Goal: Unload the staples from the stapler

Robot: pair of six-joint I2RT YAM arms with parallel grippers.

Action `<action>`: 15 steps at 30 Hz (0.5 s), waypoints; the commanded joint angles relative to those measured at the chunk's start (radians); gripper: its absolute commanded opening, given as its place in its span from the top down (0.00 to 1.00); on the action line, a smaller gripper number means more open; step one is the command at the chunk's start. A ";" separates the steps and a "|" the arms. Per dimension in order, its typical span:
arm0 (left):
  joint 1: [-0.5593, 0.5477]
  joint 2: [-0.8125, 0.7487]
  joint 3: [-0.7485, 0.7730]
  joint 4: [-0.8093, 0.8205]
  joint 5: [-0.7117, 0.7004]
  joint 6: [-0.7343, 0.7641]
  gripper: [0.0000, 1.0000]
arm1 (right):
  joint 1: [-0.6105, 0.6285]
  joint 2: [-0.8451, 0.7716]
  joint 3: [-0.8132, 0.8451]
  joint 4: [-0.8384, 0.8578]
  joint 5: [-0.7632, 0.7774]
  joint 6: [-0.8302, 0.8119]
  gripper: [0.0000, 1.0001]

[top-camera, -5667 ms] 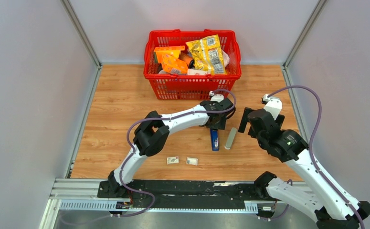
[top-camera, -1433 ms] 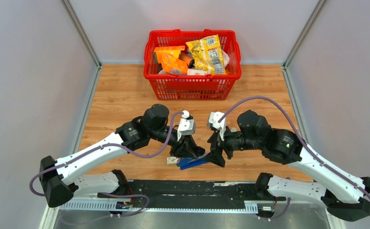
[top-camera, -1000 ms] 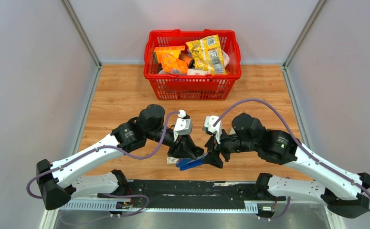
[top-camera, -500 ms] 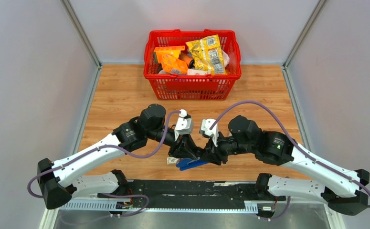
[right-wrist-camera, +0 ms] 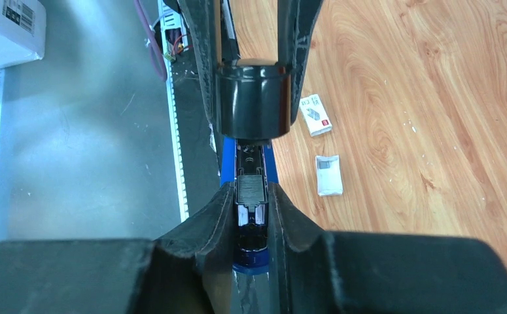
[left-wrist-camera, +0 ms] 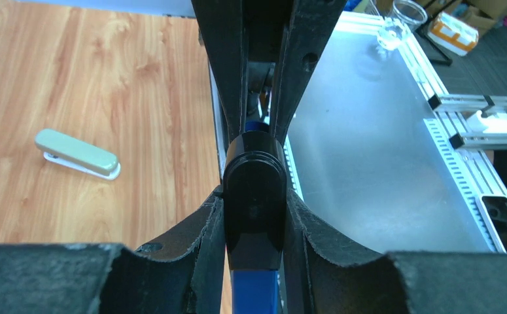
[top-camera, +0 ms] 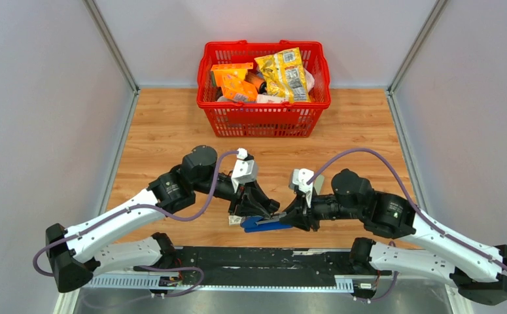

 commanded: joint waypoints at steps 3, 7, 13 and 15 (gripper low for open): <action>-0.002 -0.101 -0.036 0.379 -0.078 -0.125 1.00 | 0.010 -0.008 -0.089 0.129 0.008 0.085 0.94; -0.001 -0.152 -0.070 0.463 -0.142 -0.165 1.00 | 0.013 -0.008 -0.137 0.205 0.026 0.127 0.96; -0.001 -0.219 -0.127 0.586 -0.272 -0.206 1.00 | 0.020 -0.003 -0.214 0.316 0.034 0.190 0.97; -0.002 -0.236 -0.150 0.612 -0.309 -0.218 1.00 | 0.025 -0.005 -0.234 0.339 0.037 0.204 0.97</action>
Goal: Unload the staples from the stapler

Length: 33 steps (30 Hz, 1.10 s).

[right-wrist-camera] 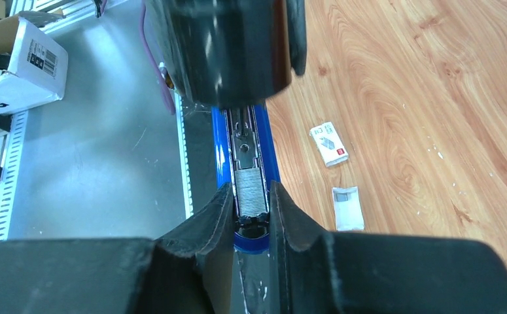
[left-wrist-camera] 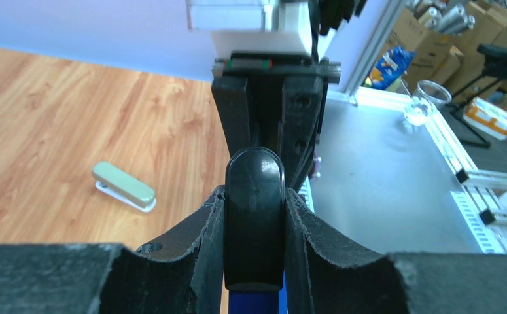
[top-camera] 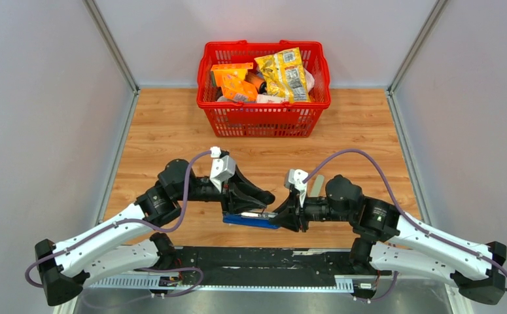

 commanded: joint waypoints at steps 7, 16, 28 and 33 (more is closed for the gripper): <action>-0.001 -0.052 0.003 0.316 -0.140 -0.040 1.00 | 0.023 0.013 -0.045 0.045 0.079 0.091 0.91; -0.003 -0.043 -0.020 0.243 -0.145 0.003 1.00 | 0.023 -0.025 0.058 -0.093 0.173 0.067 0.62; -0.001 -0.038 -0.020 0.185 -0.142 0.035 1.00 | 0.023 -0.039 0.201 -0.245 0.268 0.024 0.45; -0.001 -0.038 -0.020 0.171 -0.171 0.042 1.00 | 0.023 -0.033 0.262 -0.271 0.312 0.016 0.44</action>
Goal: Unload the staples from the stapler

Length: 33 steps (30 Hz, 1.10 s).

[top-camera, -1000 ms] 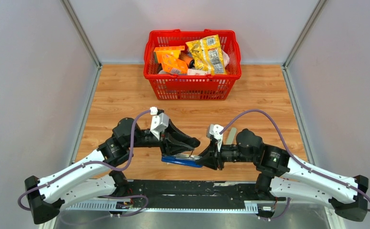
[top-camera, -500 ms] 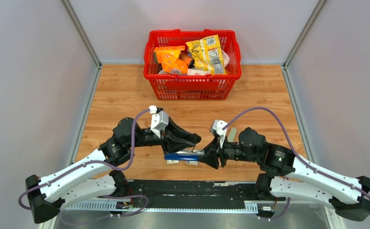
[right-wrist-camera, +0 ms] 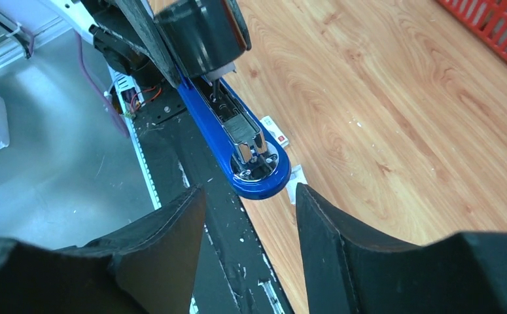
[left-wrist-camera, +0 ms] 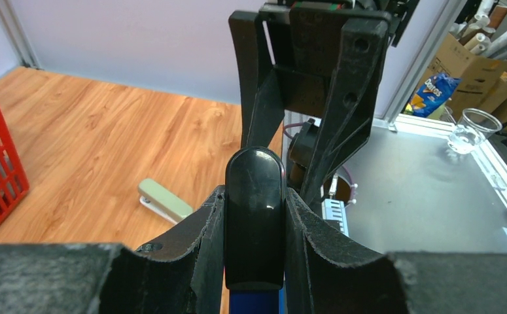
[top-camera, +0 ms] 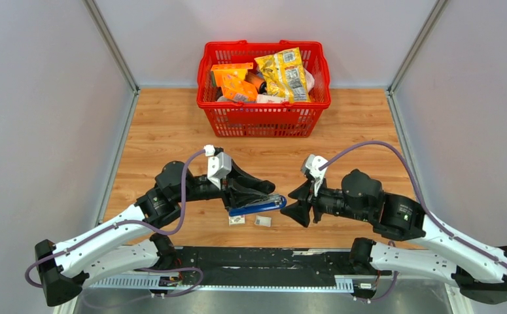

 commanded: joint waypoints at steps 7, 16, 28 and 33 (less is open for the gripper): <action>-0.002 -0.011 0.007 0.044 -0.134 0.030 1.00 | 0.004 0.053 0.150 -0.025 0.183 0.010 0.61; 0.000 -0.012 0.001 0.044 -0.233 0.007 1.00 | 0.004 0.127 0.129 0.110 0.268 0.043 1.00; -0.002 -0.006 -0.013 0.096 -0.250 -0.044 1.00 | 0.004 0.200 0.116 0.223 0.261 0.036 1.00; 0.000 -0.009 -0.025 0.121 -0.257 -0.068 1.00 | 0.004 0.214 0.098 0.249 0.274 0.032 1.00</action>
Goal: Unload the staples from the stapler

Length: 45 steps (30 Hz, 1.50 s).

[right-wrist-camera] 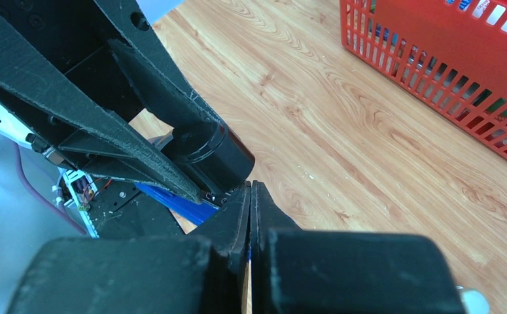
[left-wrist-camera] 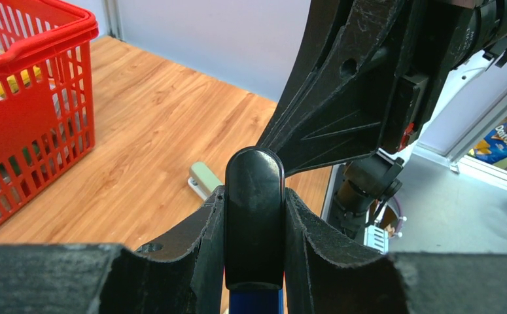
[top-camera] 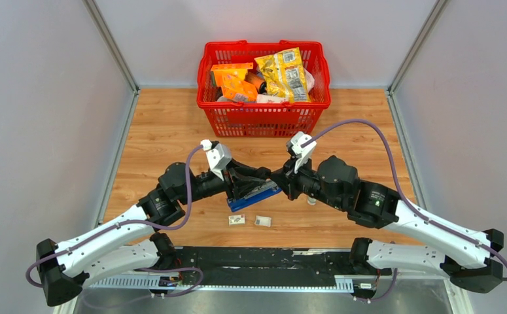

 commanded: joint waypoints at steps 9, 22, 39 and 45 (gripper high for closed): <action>0.000 -0.030 -0.014 0.178 -0.059 -0.069 1.00 | 0.004 0.002 -0.078 0.119 0.048 0.012 1.00; 0.001 -0.034 0.003 0.211 -0.211 -0.070 1.00 | 0.006 0.041 -0.183 0.223 0.057 0.019 1.00; 0.001 -0.005 0.060 0.240 -0.364 -0.075 1.00 | 0.004 0.166 -0.310 0.496 -0.001 -0.001 1.00; 0.001 0.006 0.068 0.267 -0.395 -0.076 1.00 | 0.002 0.197 -0.348 0.574 -0.001 0.015 1.00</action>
